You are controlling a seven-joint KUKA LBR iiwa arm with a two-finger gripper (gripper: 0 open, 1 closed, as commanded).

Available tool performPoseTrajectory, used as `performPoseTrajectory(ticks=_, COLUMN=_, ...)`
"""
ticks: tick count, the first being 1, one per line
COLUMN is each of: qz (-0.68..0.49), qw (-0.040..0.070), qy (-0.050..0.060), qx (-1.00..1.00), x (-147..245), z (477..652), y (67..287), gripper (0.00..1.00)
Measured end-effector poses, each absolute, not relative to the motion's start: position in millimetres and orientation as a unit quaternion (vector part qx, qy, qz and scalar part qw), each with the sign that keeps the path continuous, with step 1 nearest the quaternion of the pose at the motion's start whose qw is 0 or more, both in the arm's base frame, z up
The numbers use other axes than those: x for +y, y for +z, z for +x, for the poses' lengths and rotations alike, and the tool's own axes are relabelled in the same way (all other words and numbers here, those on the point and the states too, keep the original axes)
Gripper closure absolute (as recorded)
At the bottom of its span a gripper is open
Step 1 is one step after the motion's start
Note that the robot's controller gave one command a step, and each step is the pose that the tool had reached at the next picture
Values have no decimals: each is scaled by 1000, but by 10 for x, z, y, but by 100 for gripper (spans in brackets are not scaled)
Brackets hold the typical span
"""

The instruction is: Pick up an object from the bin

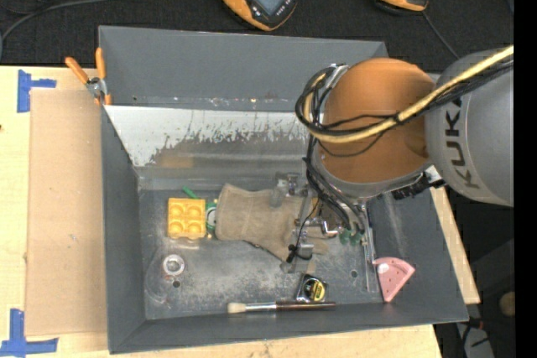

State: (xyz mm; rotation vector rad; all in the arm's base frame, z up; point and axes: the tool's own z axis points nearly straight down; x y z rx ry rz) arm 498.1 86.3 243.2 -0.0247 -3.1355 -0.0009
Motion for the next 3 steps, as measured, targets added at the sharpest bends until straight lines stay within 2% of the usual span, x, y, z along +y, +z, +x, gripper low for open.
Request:
performPoseTrajectory(ticks=1, qz=-30, qw=0, qy=-1, qx=-1000, x=772, z=5197, y=1529, gripper=0)
performPoseTrajectory(ticks=2, qz=-24, qw=0, qy=-1, qx=-1000, x=750, z=5029, y=1325, gripper=0)
performPoseTrajectory(ticks=3, qz=-28, qw=2, qy=-1, qx=-1000, x=772, z=5106, y=1389, gripper=0)
